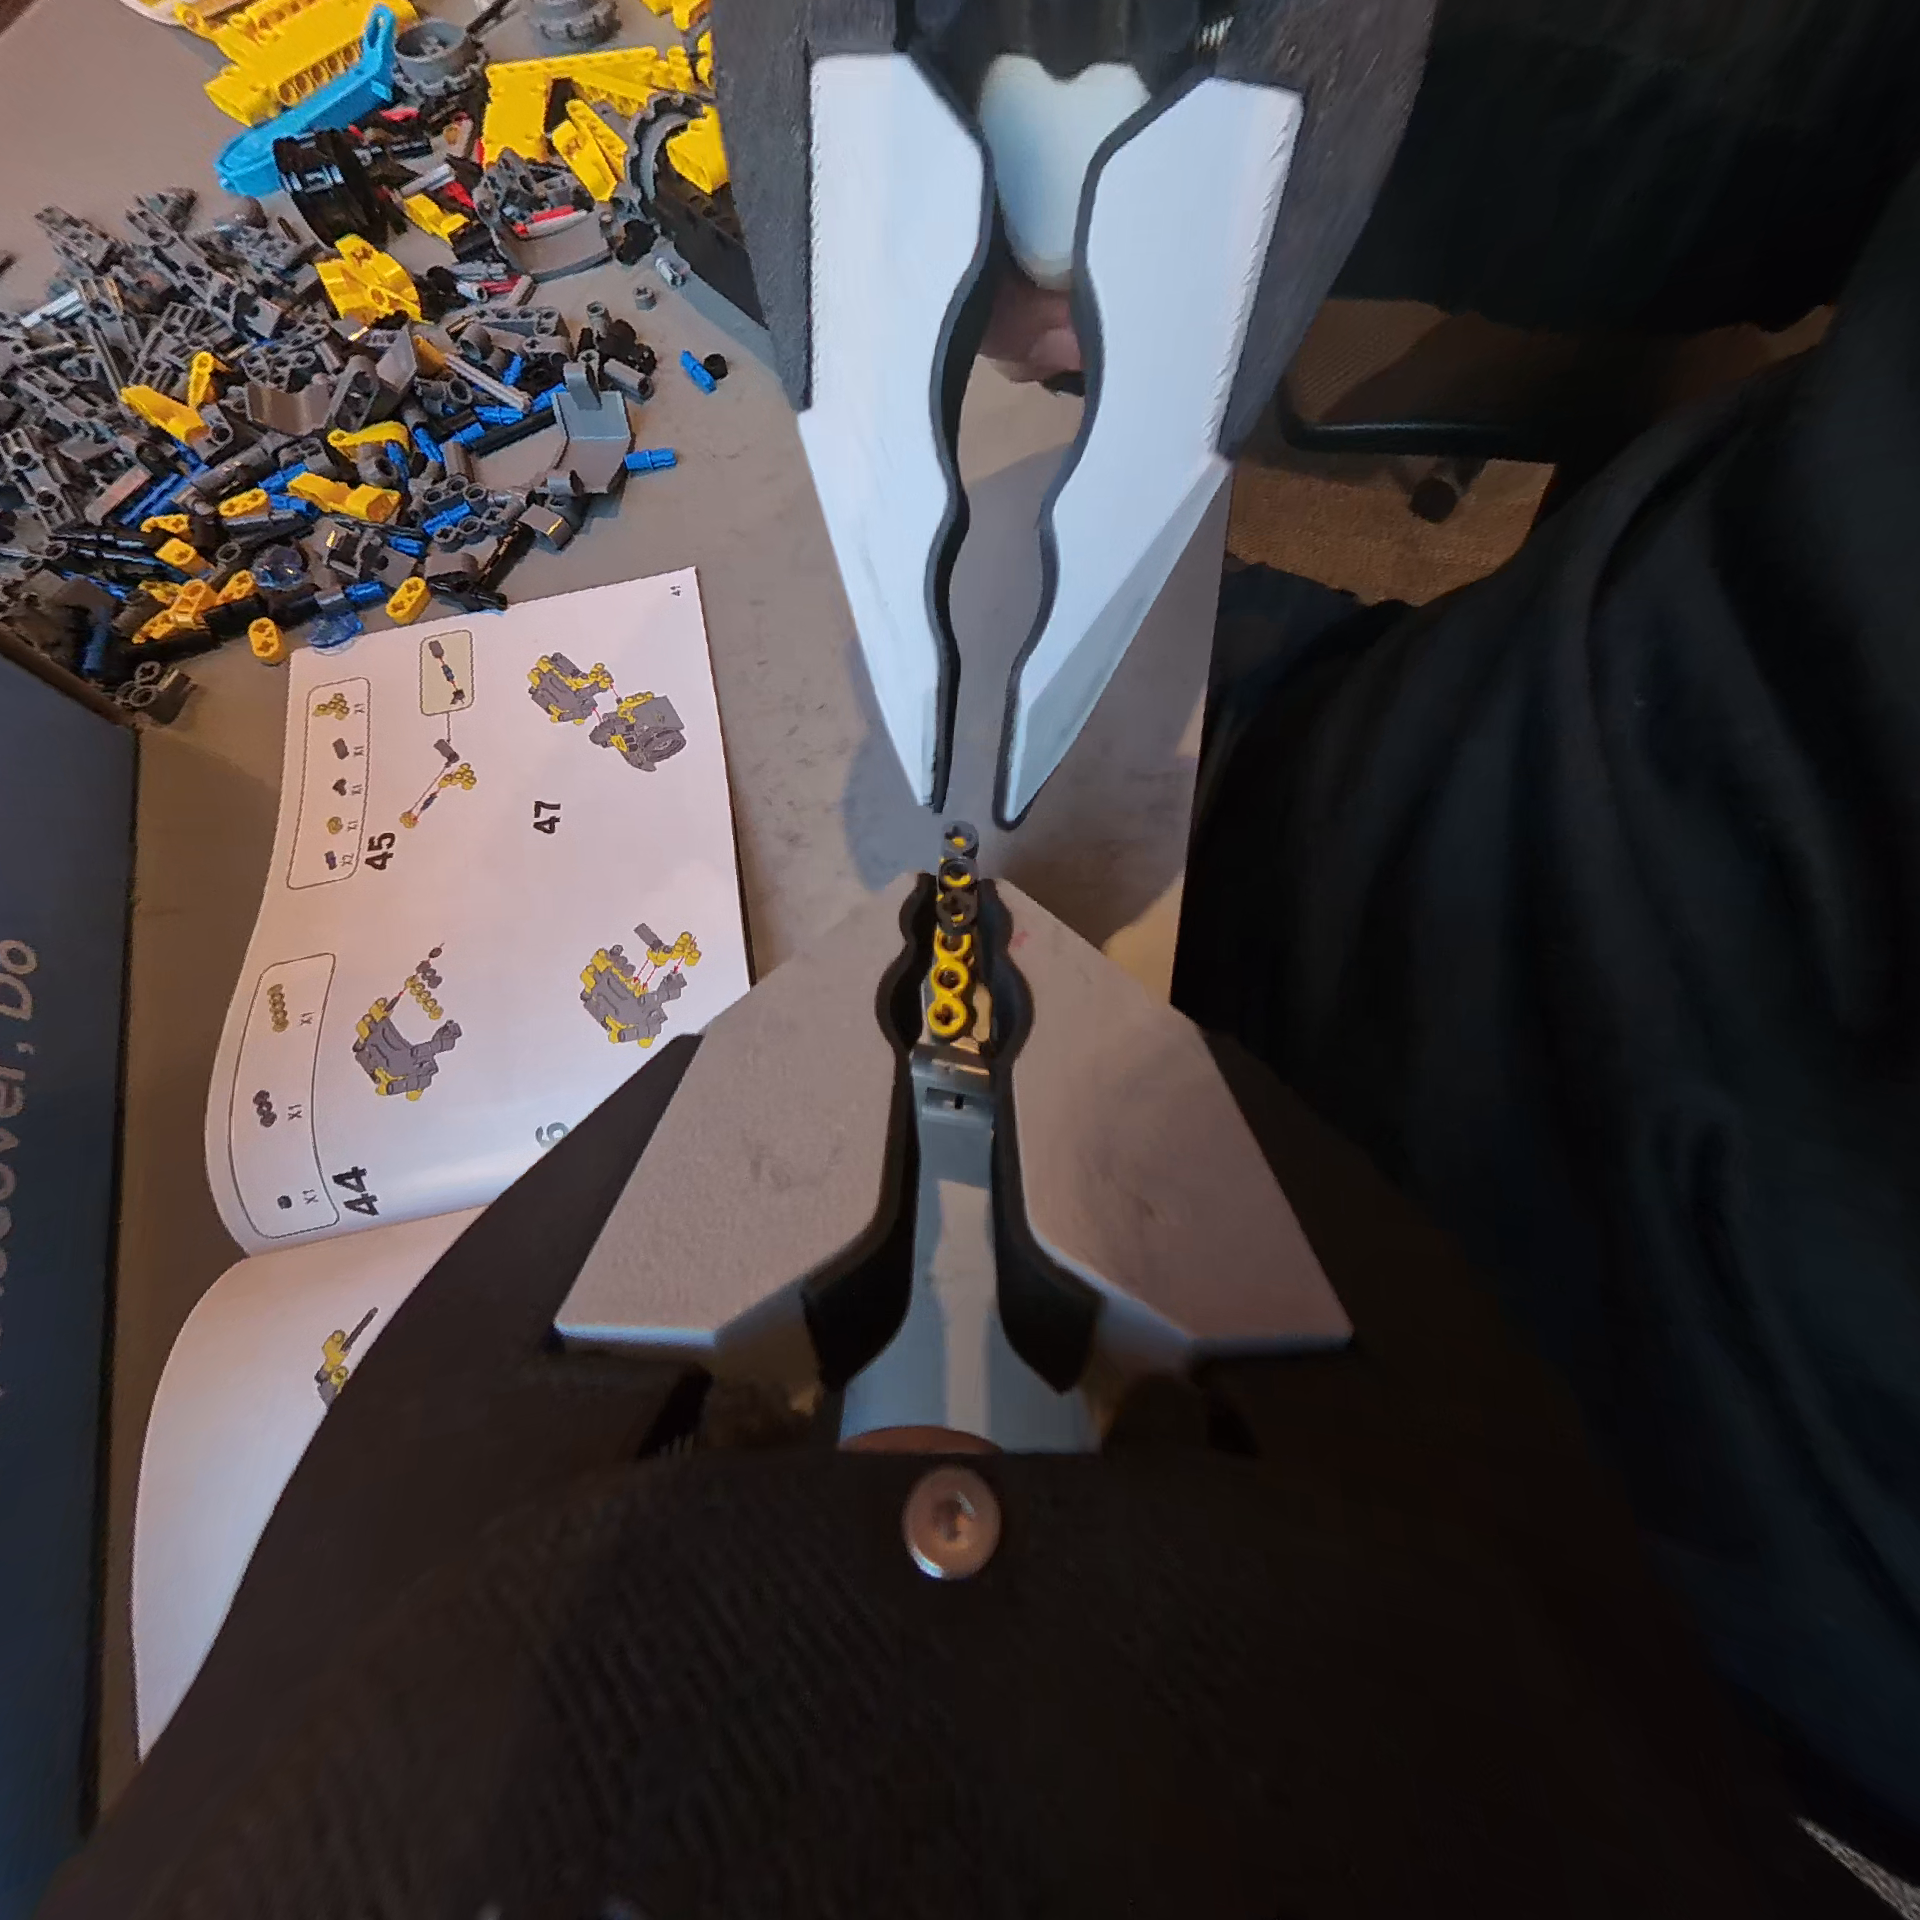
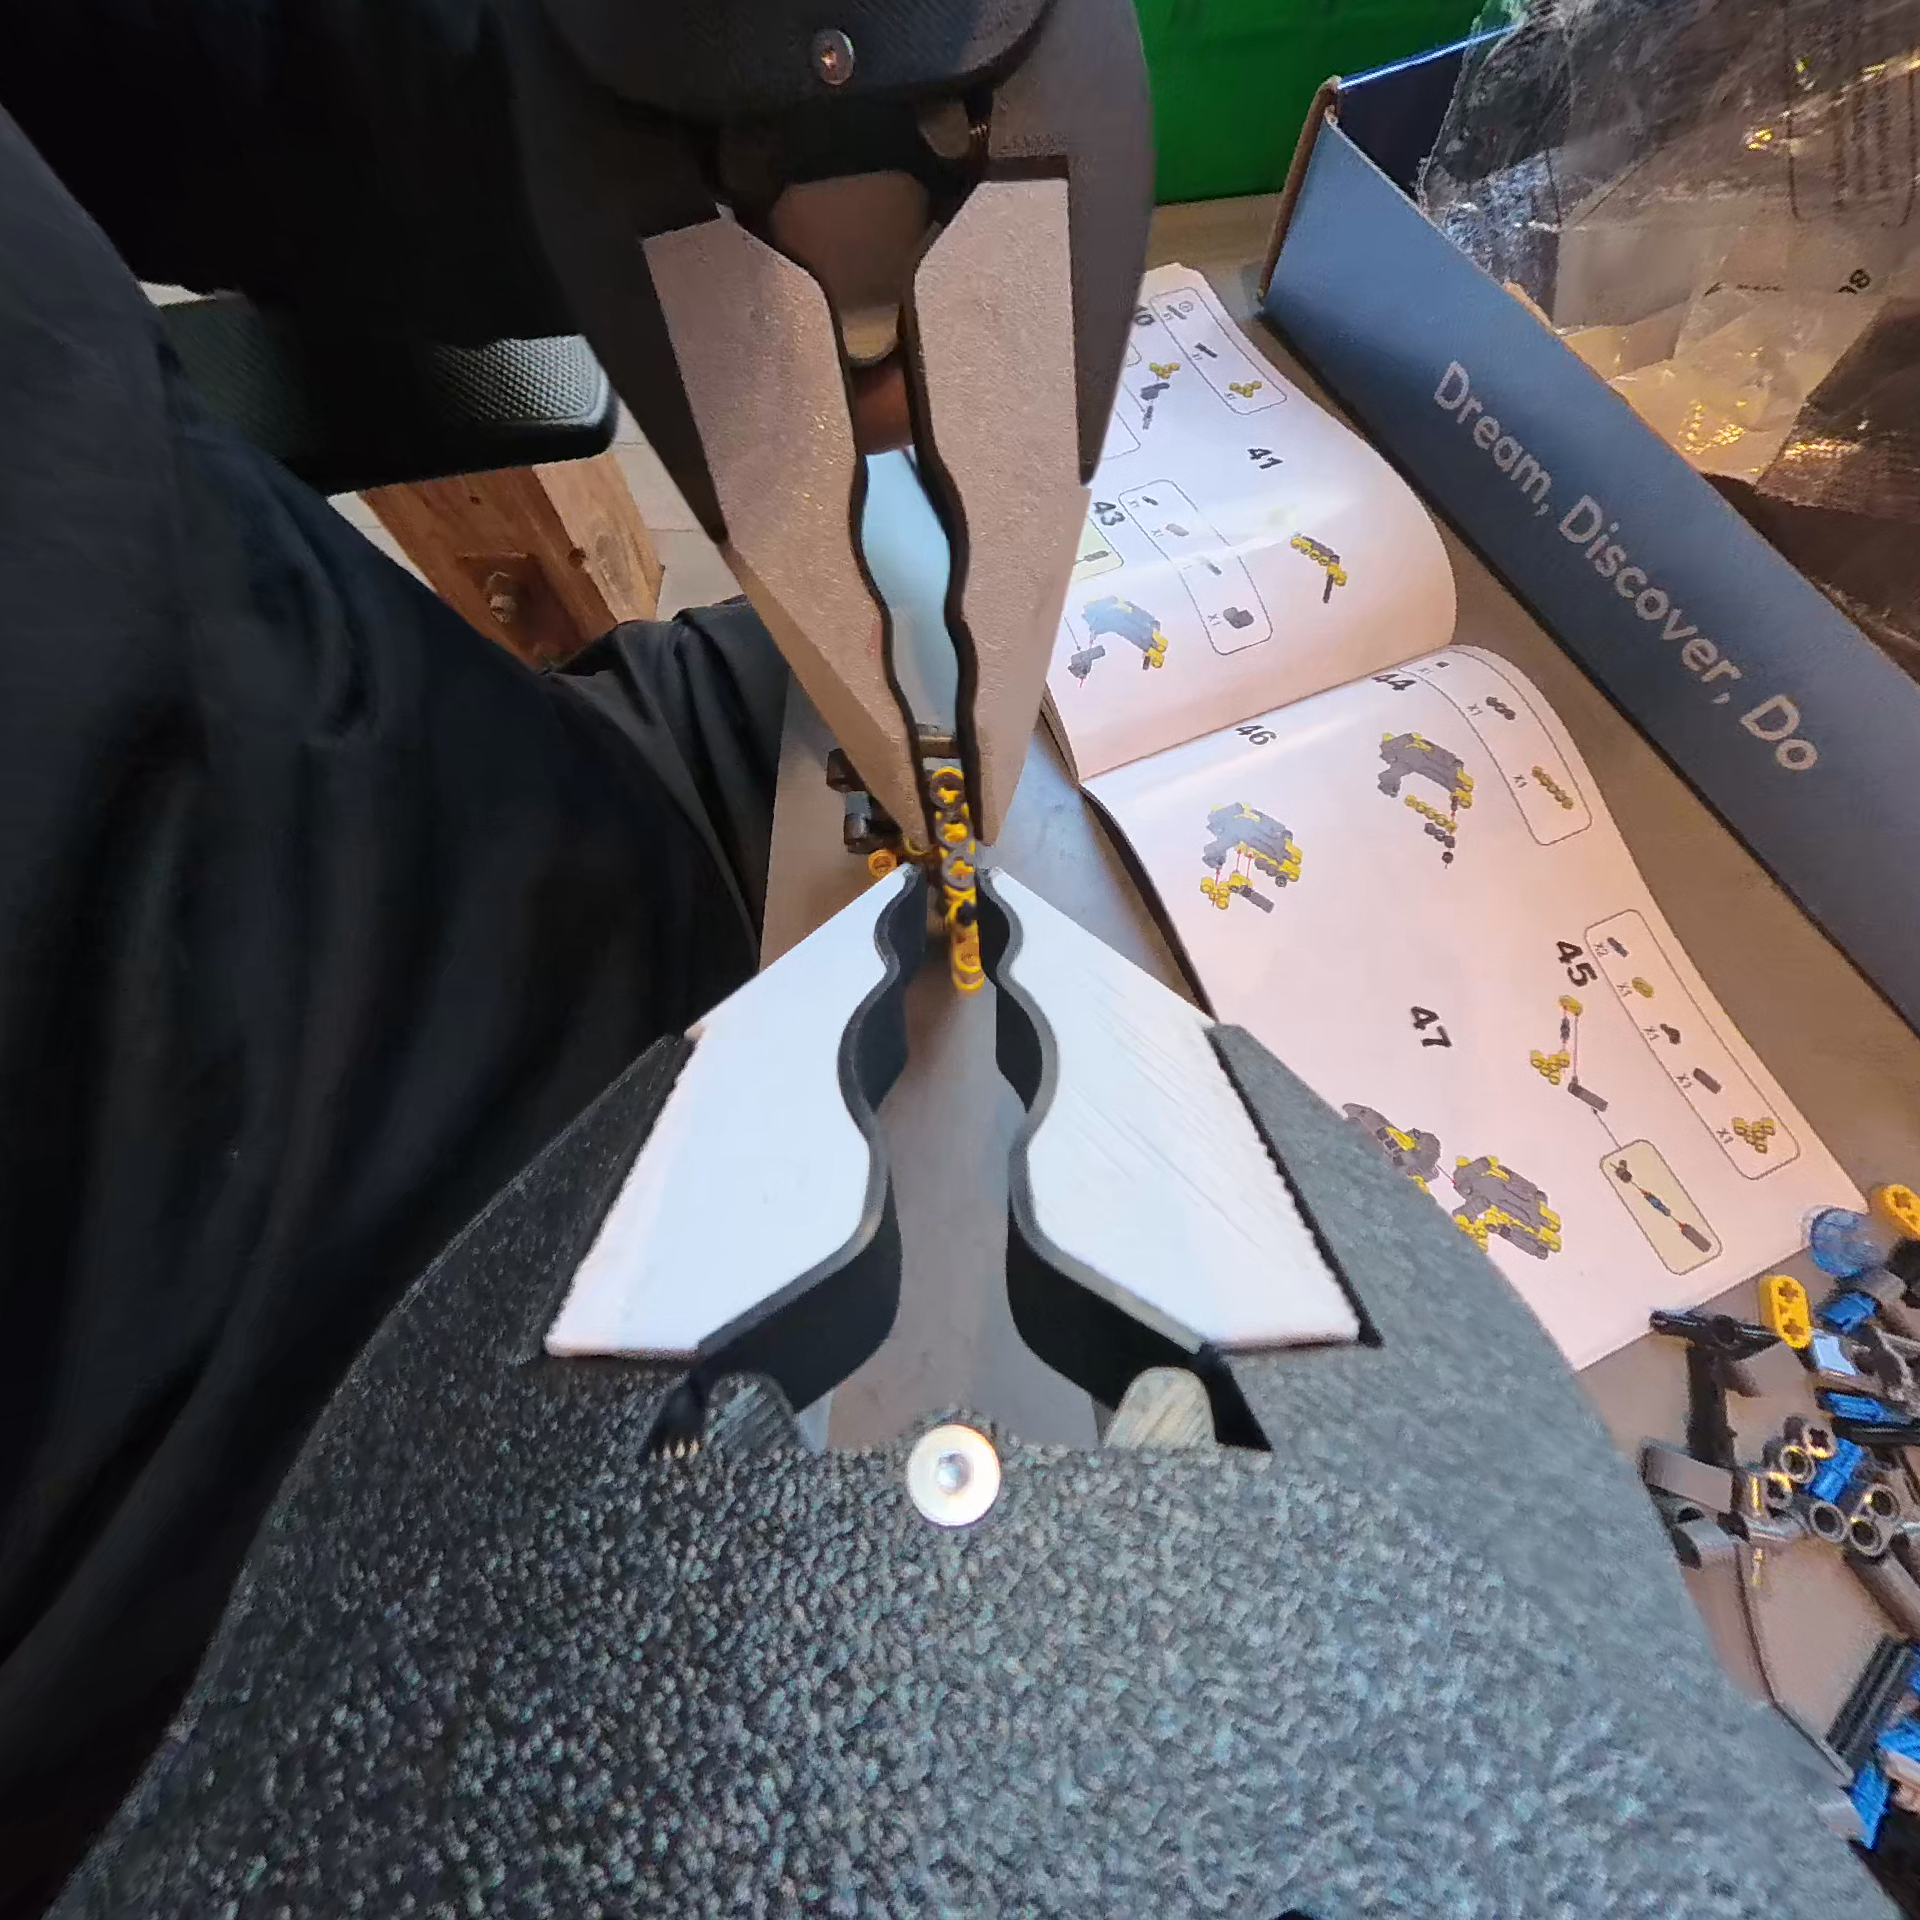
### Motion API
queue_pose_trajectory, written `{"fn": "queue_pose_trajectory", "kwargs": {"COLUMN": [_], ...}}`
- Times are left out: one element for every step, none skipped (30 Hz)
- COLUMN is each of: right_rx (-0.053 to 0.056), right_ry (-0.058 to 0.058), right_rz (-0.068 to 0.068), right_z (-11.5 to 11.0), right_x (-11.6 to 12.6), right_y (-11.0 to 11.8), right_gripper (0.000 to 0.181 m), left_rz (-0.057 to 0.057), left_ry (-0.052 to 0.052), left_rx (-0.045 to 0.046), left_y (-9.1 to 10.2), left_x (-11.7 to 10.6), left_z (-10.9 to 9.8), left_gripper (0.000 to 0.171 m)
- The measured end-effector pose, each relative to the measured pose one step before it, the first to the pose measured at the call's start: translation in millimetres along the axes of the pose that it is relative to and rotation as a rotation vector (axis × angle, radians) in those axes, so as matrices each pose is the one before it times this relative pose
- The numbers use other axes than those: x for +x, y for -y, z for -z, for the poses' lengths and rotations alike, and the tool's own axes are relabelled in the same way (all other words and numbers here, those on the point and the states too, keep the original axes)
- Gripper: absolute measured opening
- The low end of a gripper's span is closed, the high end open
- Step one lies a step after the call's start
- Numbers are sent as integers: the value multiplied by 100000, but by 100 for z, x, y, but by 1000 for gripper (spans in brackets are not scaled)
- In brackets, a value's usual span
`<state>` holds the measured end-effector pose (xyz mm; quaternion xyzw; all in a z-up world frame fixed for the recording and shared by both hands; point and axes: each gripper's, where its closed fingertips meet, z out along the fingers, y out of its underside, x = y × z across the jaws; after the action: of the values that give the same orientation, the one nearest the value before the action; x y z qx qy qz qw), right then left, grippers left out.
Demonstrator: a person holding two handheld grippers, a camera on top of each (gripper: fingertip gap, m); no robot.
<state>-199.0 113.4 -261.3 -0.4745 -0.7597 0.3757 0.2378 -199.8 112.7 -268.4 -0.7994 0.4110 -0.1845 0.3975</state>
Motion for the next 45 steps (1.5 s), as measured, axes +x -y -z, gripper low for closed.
{"fn": "queue_pose_trajectory", "kwargs": {"right_rx": [-448, -657, -633, -518, -407, -486, -580, -578, -491, -242, -34, -89, -149, -165, -175, -215, -229, -226, -231, -210, -197, -176, -140, -160, -181, -162, -179, -109, 33, 74, 33, -76, -173, -182, -144, -86, -80, -51, 19, -32, -96, -136, -175, -146, -54], "right_ry": [187, -596, -1077, -694, 29, 222, 155, -161, -269, -331, -326, -173, -98, -165, -151, -54, 36, 34, 34, 138, 252, 184, 102, 150, 15, -158, -33, 137, 149, 163, 176, 34, -145, -153, -67, 50, 109, 38, 54, 36, -129, -172, -59, 118, 141], "right_rz": [920, 1163, 1269, 1105, 746, 438, 497, 674, 640, 416, 176, -38, -188, -238, -166, -45, 33, 51, 67, 63, -30, -120, -109, -108, -35, 92, 68, -60, -177, -261, -192, 13, 155, 157, 93, 5, -81, -120, -123, -38, 161, 294, 249, 106, 28], "right_z": [-17, -47, -77, -76, -94, -93, -74, -53, -9, 26, 37, 27, 3, -27, -22, -22, -24, -24, -20, -32, -34, -43, -30, -44, -45, -49, -47, -37, -20, 10, 10, 12, 16, 18, 21, 9, -5, -17, 1, 2, -12, -12, -16, -8, -9], "right_x": [-87, 8, 87, 35, -39, -52, -61, -18, -13, 9, 24, 13, 22, 49, 38, 24, 8, -12, -2, -5, -5, 20, 43, 26, 24, 43, 1, -4, 1, 3, -3, -8, 18, -3, -2, -3, -14, 6, 15, -2, 4, 10, -4, -29, -26], "right_y": [-62, -67, -50, -13, -17, -26, -59, -74, -63, -21, -4, -16, -30, -35, -38, -40, -38, -36, -40, -43, -42, -48, -32, -46, -31, -37, -38, -32, -10, -7, -10, -16, -26, -26, -28, -29, -29, -31, -2, 9, 20, 18, 18, 26, 18], "right_gripper": [8, 9, 9, 9, 8, 8, 8, 8, 8, 6, 6, 5, 5, 5, 5, 5, 5, 5, 5, 5, 5, 5, 5, 5, 5, 5, 5, 5, 5, 5, 5, 5, 5, 5, 5, 5, 5, 5, 5, 5, 5, 5, 5, 5, 5], "left_rz": [-104, -26, -133, -213, -312, -345, -251, -186, -236, -251, -89, 26, 129, 15, -8, 144, 109, 116, 190, 174, 96, 162, 193, 219, 207, 195, 154, 141, -31, -100, 86, 29, -45, -1, -20, -56, 2, 64, -4, 59, 28, 43, 94, 118, 83], "left_ry": [-213, -232, -268, -195, 55, -45, 93, 54, 29, -93, -147, 39, -1, 143, 194, -43, -95, -72, 7, -48, -45, 68, 216, -59, -18, 68, -85, -244, 9, 99, -25, -79, 94, 15, -73, -102, -157, 68, 25, -73, 94, 77, -2, -116, -125], "left_rx": [-32, -88, -55, -115, 89, 189, 134, 23, -4, 84, 7, 149, 80, -51, -63, -70, -49, -72, -23, -11, -37, -170, -128, -174, -135, -170, -127, -161, -169, 208, 97, 66, 101, -56, 4, 12, -14, -48, -45, 100, 24, -84, 78, 125, 78], "left_y": [-77, -69, -40, -28, 7, 38, 37, 12, 11, 2, 3, 13, 16, -8, -19, -25, -36, -43, -39, -32, -33, -40, -36, -44, -36, -48, -45, -35, -48, 17, 6, 14, 20, 7, 15, 6, -1, -18, -18, 4, -10, -33, -19, 3, -19], "left_x": [11, 19, 49, 39, 19, 46, 17, 13, 25, 38, 26, -3, -21, -37, -59, -21, -1, 4, 6, -2, 6, -15, -48, -21, -34, -47, -20, 21, -19, -11, 10, 19, -12, 0, 11, 0, 20, -15, -11, 3, -15, -13, 6, 23, 22], "left_z": [-52, -36, -35, -24, -29, -8, -14, -11, -28, -23, -19, -17, -14, -29, -33, -26, -42, -35, -34, -27, -27, -33, -35, -30, -20, -24, -23, -22, -23, 1, -13, -11, -31, -31, -35, -23, -16, -31, -14, 5, 16, 0, 16, 26, 17], "left_gripper": [4, 4, 4, 4, 4, 4, 3, 3, 3, 3, 3, 3, 3, 3, 4, 4, 4, 4, 3, 3, 3, 3, 3, 3, 3, 4, 4, 4, 4, 4, 3, 3, 3, 3, 3, 3, 3, 3, 4, 3, 3, 3, 3, 3, 3]}}
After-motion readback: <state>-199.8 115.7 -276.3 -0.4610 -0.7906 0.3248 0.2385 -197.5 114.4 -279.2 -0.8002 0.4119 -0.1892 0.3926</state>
